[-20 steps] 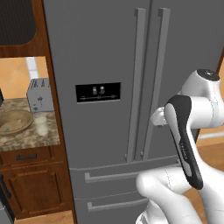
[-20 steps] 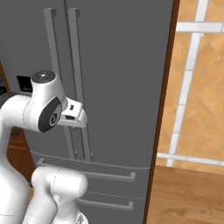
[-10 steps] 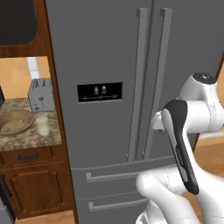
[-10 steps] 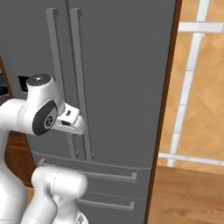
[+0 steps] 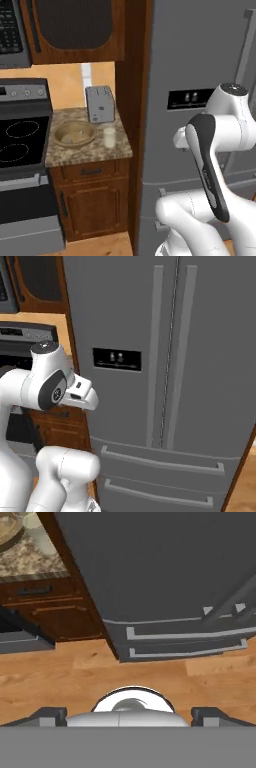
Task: Grab a lemon wedge from the fridge and one ice cube from the ice bowl, and put them in the glass of lemonade.
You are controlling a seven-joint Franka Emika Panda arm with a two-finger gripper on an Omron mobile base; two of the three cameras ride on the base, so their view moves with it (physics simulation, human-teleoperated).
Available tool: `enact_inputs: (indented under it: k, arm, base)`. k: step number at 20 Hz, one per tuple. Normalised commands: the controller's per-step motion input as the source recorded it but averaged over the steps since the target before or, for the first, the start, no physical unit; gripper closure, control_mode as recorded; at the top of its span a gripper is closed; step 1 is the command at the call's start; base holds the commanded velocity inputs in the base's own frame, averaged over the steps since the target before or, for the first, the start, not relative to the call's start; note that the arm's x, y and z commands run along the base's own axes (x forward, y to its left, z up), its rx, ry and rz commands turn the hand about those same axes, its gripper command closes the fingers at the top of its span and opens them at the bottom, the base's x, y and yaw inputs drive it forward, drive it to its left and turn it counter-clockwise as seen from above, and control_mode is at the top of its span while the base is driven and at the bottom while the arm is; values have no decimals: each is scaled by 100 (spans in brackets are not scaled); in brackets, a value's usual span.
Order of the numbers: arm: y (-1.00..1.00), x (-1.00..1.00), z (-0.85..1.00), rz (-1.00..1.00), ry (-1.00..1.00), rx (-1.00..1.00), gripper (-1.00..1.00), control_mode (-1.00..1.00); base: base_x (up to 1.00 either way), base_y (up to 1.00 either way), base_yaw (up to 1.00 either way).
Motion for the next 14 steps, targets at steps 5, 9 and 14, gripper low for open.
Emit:
enact_inputs:
  k: [5, 9, 14]
  arm:
    - [0, 0, 0, 0, 0, 0, -100, 100]
    - [0, 0, 0, 0, 0, 0, -100, 100]
    - [0, 0, 0, 0, 0, 0, -100, 100]
  base:
    - [5, 100, 0]
    - [38, 99, 0]
    - [80, 34, 3]
